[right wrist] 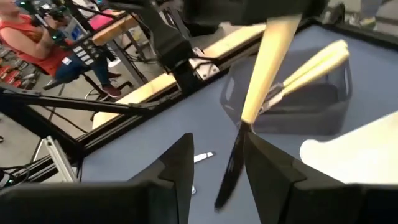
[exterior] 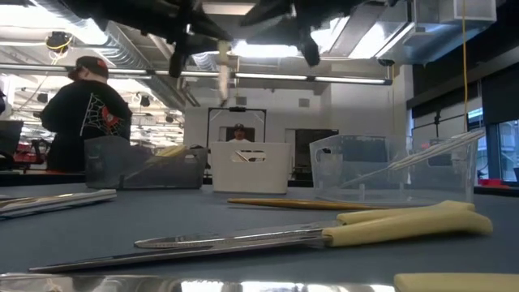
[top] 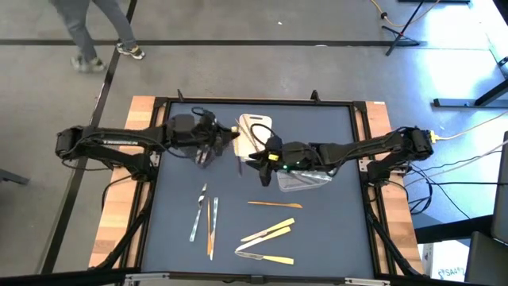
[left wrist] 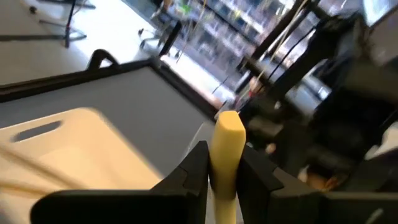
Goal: Sort silverware by color (type)
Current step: Put the yellow knife into the black bin
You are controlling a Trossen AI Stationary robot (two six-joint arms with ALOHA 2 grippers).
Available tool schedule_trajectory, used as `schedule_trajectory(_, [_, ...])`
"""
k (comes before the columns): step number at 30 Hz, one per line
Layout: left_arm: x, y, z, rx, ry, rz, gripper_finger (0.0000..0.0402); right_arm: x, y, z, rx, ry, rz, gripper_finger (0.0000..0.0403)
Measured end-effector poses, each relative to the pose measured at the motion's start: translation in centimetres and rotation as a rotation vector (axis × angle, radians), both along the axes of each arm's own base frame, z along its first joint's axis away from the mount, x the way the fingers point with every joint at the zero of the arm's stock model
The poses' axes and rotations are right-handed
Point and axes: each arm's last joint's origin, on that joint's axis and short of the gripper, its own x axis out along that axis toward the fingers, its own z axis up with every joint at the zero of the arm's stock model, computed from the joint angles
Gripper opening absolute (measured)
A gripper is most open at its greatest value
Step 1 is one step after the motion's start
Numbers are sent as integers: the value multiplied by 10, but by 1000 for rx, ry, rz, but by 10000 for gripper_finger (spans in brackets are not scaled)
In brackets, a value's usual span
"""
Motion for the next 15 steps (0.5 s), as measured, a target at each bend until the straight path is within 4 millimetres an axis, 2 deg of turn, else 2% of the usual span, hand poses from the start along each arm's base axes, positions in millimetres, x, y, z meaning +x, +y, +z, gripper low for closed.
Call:
schedule_trajectory(6, [-30, 22, 15, 64, -1, 13, 50, -6, 0, 13, -18, -44, 15, 125])
schedule_trajectory(10, [-51, 37, 24, 122, -2, 47, 50, -6, 0, 10, -19, -22, 16, 125])
schedule_trajectory(15, [-74, 58, 23, 157, 64, 127, 50, -7, -1, 6, -22, 21, 16, 124])
